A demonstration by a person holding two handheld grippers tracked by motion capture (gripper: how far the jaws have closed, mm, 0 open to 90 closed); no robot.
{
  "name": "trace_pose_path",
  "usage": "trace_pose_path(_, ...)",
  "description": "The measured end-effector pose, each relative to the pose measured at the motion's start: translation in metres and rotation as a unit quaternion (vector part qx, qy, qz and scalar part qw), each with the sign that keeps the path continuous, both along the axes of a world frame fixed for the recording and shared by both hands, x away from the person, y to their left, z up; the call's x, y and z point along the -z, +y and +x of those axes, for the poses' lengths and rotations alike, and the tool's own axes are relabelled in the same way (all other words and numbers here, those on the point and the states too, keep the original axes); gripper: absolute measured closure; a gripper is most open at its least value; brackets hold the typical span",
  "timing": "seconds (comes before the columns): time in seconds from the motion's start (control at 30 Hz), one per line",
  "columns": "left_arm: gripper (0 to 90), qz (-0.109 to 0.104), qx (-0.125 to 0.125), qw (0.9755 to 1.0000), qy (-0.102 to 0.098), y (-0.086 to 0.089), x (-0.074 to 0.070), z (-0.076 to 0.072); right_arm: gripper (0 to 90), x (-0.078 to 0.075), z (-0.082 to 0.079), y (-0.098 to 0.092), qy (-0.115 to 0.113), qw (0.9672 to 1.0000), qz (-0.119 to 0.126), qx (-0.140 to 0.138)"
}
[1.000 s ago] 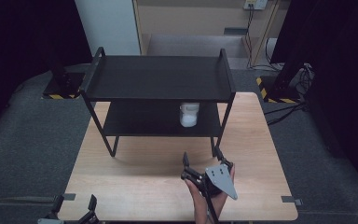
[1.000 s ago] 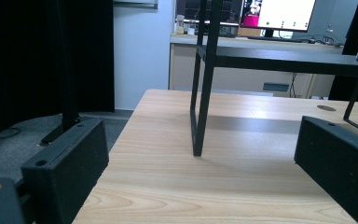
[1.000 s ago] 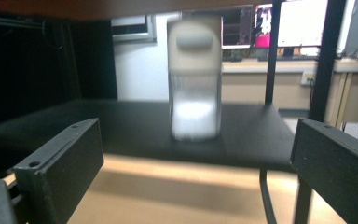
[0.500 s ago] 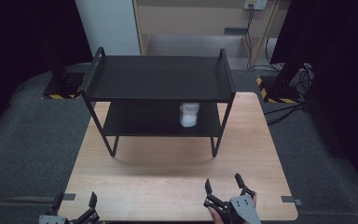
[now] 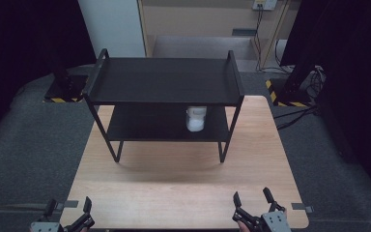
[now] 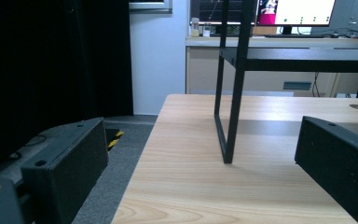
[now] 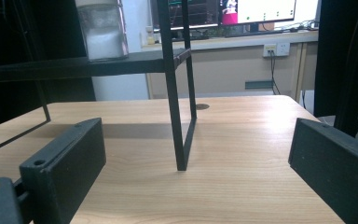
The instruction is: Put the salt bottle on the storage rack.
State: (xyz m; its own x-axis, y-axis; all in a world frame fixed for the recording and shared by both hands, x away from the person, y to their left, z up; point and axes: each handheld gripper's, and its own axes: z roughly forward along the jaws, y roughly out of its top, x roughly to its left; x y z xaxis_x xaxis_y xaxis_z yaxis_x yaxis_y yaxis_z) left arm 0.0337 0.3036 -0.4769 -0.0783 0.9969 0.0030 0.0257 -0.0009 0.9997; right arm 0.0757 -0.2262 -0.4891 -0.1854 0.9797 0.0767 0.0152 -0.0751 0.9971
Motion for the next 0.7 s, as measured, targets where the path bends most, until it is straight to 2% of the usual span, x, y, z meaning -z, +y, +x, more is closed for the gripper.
trace_pose_path(0.13, 1.5, 0.001, -0.001, 1.0, -0.001, 0.002, -0.001, 0.001, 3.9, -0.001, -0.002, -0.006, 0.0, 1.0, 0.001, 0.0)
trace_pose_path(0.23, 1.5, 0.003, -0.002, 1.0, -0.003, 0.001, -0.001, 0.002, 3.8, 0.001, -0.003, -0.011, 0.0, 0.9999, 0.011, -0.004)
trace_pose_path(0.3, 1.5, 0.003, -0.003, 1.0, -0.004, 0.001, -0.001, 0.002, 3.8, 0.001, -0.004, -0.014, -0.001, 1.0, 0.007, -0.004)
trace_pose_path(0.7, 1.5, 0.008, -0.005, 1.0, -0.002, 0.002, -0.002, 0.006, 4.0, 0.014, -0.005, -0.022, 0.011, 0.9997, 0.02, -0.014)
